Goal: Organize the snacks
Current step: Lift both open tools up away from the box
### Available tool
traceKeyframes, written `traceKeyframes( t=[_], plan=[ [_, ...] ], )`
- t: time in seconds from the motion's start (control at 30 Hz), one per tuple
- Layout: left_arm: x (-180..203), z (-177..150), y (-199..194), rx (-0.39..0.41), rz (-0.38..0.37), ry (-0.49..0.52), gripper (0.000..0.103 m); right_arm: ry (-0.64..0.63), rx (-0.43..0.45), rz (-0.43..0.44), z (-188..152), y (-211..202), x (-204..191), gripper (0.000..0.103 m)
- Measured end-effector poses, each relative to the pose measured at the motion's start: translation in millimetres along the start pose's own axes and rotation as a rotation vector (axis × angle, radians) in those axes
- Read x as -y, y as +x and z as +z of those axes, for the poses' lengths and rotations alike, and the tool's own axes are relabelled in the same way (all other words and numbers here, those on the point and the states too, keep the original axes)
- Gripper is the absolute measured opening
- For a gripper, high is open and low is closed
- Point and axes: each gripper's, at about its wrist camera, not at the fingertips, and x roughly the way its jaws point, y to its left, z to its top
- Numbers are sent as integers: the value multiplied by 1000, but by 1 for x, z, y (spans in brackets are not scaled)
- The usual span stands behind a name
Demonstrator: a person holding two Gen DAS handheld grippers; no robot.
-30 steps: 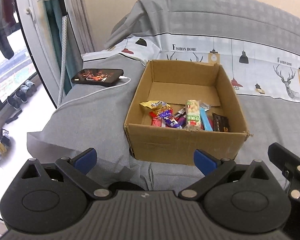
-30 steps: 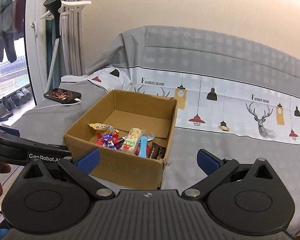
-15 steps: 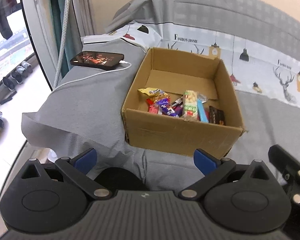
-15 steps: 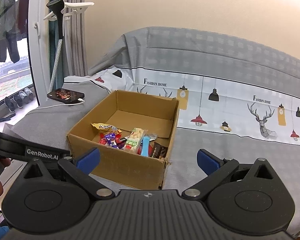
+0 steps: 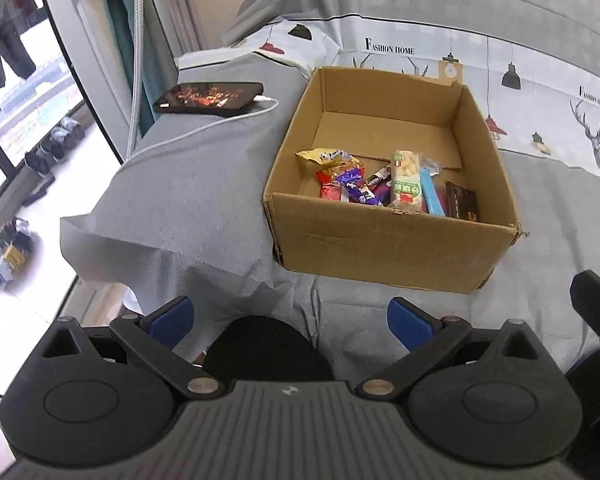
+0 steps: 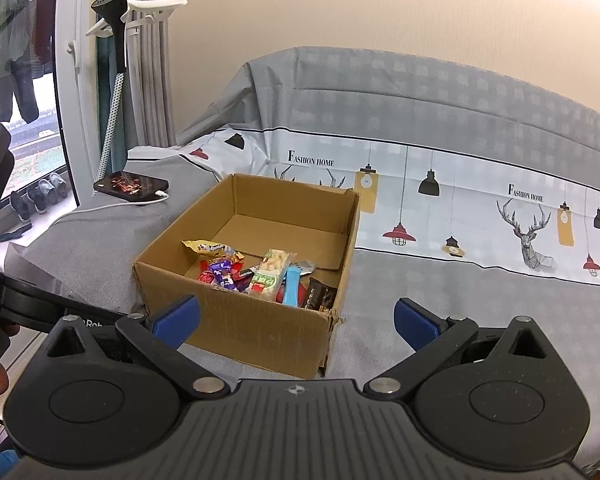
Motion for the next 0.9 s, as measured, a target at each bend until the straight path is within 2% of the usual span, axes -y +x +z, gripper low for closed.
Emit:
traceKeyframes(
  t=[0.33, 0.9],
  plan=[
    [8, 0, -4, 27, 14, 40, 103, 12, -6, 2, -2, 2, 1, 102],
    [10, 1, -3, 8, -5, 42, 103, 21, -15, 7, -3, 4, 5, 102]
  ],
)
